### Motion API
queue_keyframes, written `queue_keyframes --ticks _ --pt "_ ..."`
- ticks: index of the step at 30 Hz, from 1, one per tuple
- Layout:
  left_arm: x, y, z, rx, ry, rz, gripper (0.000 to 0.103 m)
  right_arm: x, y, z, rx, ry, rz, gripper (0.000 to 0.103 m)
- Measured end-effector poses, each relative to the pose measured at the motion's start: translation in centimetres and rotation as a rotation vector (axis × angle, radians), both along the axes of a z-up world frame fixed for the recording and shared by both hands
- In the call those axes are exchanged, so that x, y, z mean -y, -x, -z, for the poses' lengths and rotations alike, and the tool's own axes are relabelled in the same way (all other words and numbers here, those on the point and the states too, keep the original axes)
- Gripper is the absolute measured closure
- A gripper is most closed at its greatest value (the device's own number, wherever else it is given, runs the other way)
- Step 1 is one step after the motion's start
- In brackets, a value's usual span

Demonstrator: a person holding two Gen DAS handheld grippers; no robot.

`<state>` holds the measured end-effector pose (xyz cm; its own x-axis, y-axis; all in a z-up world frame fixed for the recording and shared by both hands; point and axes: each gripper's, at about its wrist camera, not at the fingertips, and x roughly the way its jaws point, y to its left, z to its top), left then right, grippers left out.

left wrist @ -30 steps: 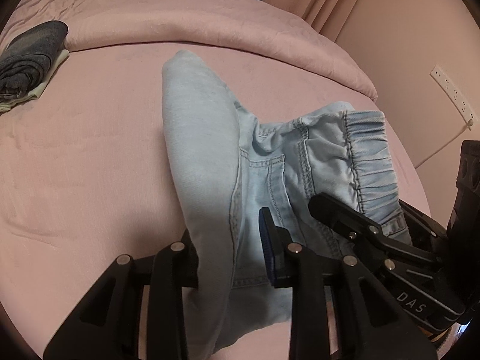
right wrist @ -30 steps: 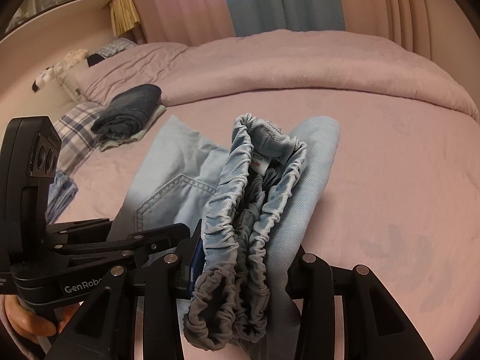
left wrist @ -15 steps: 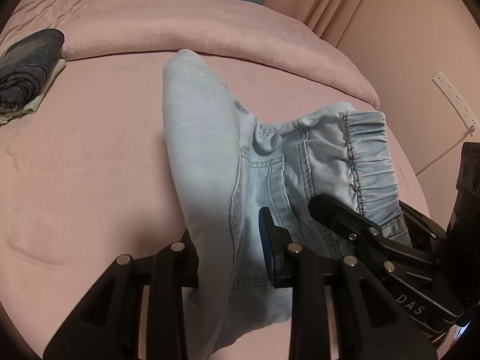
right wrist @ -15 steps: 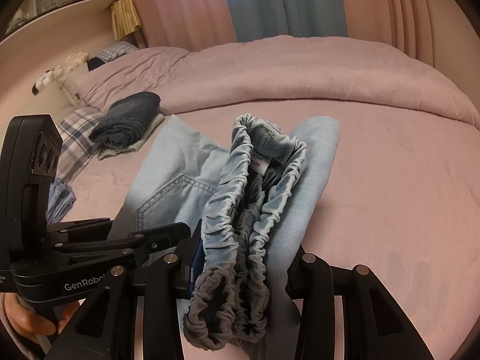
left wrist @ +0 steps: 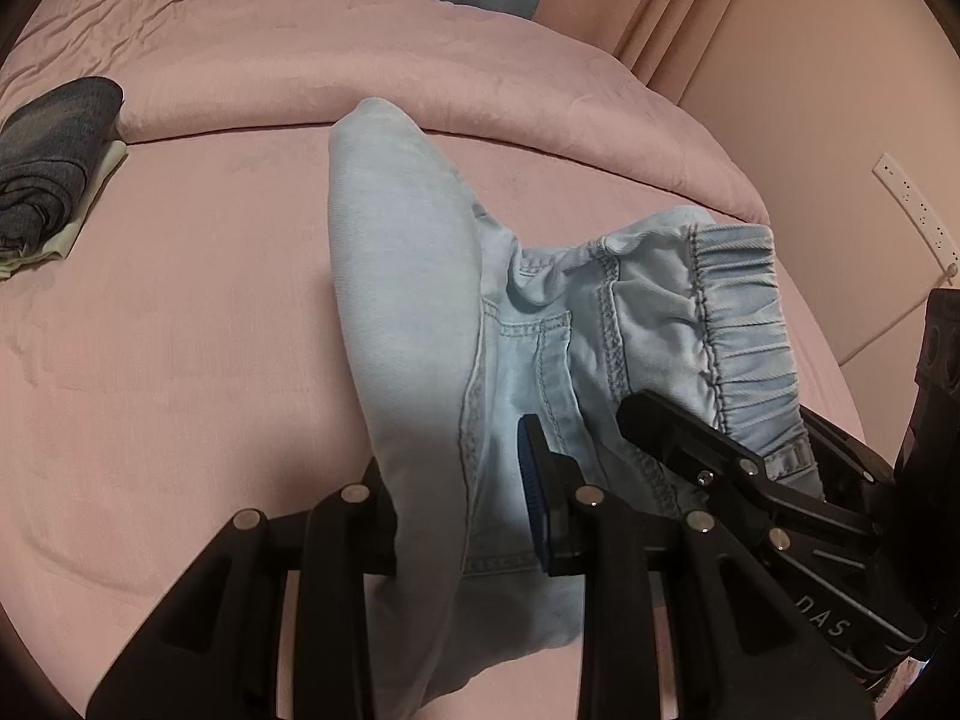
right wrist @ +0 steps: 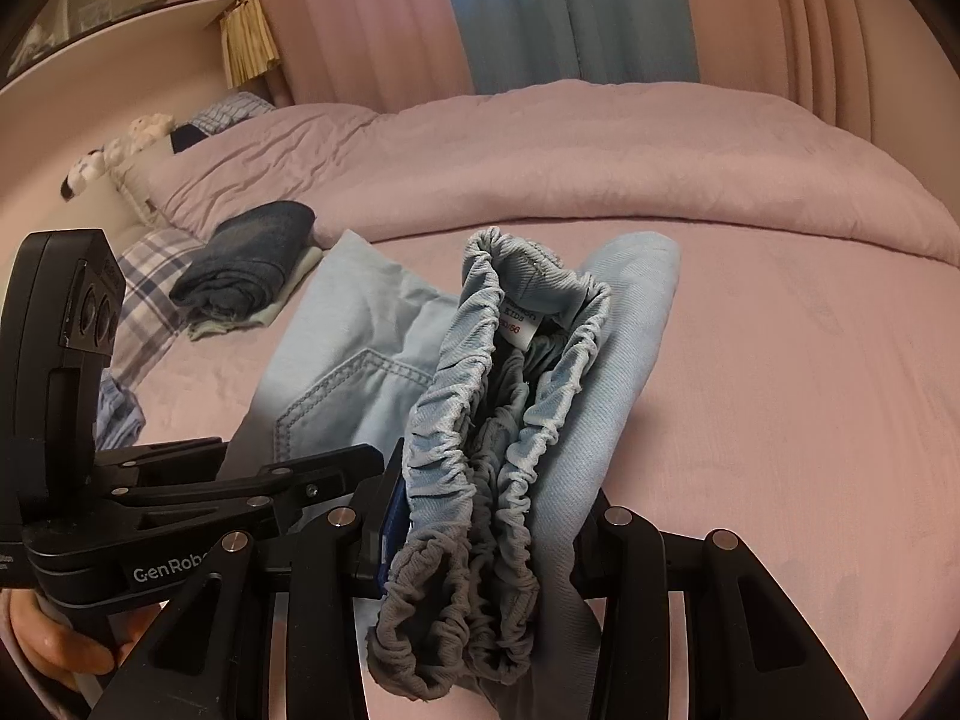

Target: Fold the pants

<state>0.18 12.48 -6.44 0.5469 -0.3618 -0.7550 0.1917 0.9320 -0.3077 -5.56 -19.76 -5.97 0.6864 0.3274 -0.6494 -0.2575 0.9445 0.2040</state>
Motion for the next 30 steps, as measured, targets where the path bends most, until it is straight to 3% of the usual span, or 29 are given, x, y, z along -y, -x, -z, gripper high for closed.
queue_keyframes --ticks 30 --pt "-0.5 -0.3 -1.1 -0.016 -0.024 0.005 0.075 -0.1 -4.0 0.3 -0.007 -0.001 0.009 0.061"
